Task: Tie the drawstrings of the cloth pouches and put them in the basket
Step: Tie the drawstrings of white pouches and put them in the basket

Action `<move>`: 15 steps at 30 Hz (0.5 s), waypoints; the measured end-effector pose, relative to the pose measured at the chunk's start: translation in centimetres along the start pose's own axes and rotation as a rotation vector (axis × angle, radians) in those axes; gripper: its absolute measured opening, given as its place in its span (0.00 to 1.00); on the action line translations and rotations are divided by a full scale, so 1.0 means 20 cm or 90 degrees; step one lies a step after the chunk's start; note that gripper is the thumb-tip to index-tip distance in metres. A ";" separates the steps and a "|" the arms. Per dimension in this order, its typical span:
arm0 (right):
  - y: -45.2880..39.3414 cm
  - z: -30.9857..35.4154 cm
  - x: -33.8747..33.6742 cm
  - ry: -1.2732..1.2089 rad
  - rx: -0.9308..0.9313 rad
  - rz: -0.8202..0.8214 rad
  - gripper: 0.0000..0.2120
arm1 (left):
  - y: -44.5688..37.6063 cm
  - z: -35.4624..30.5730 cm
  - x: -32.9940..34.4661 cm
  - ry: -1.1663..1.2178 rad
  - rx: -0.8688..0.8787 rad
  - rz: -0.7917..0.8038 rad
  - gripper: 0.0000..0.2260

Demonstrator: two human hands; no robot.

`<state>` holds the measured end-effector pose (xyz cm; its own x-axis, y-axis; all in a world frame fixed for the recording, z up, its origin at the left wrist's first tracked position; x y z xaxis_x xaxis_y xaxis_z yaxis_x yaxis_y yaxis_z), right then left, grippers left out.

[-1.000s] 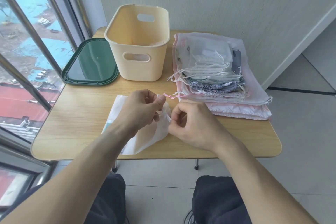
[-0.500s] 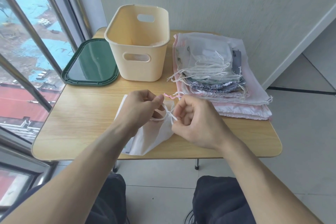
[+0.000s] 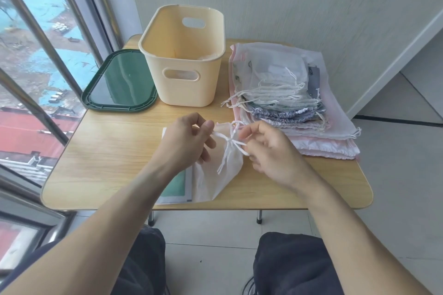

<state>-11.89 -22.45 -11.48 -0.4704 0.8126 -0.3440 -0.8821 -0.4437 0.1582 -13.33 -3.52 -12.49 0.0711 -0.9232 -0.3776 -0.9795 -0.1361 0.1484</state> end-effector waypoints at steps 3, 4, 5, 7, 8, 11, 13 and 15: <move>0.04 0.01 -0.02 0.159 0.011 0.091 0.05 | -0.02 0.02 0.00 0.007 -0.009 -0.027 0.11; 0.04 0.01 -0.02 0.182 0.020 0.085 0.05 | -0.02 0.02 0.00 0.004 -0.011 -0.023 0.11; 0.05 0.01 -0.03 0.199 0.033 0.071 0.03 | -0.02 0.02 0.01 0.009 -0.015 -0.012 0.12; 0.04 0.01 -0.05 0.233 0.059 0.038 0.04 | -0.01 0.02 0.02 0.060 -0.022 0.018 0.12; 0.04 0.00 -0.06 0.240 0.074 0.030 0.06 | -0.01 0.01 0.02 0.116 -0.025 0.035 0.13; 0.03 0.00 -0.07 0.175 0.104 0.018 0.12 | -0.01 -0.02 0.03 0.287 -0.017 0.093 0.16; 0.03 0.00 -0.05 0.032 0.088 -0.007 0.13 | 0.00 -0.05 0.05 0.379 -0.017 0.129 0.17; 0.03 0.01 -0.03 -0.186 0.056 -0.012 0.12 | 0.00 -0.06 0.07 0.445 -0.015 0.137 0.15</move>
<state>-12.04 -23.14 -11.01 -0.4303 0.9000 -0.0693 -0.8833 -0.4039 0.2381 -13.01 -5.17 -11.86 -0.0107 -0.9429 0.3329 -0.9817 0.0732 0.1758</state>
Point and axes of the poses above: each hand's wrist, its own y-axis away from the middle knuckle, its own x-axis out of the palm, z = x × y, the point moved 1 cm from there along -y, towards the middle knuckle, and after that the axes turned 4 degrees about z, right-handed, at the moved point
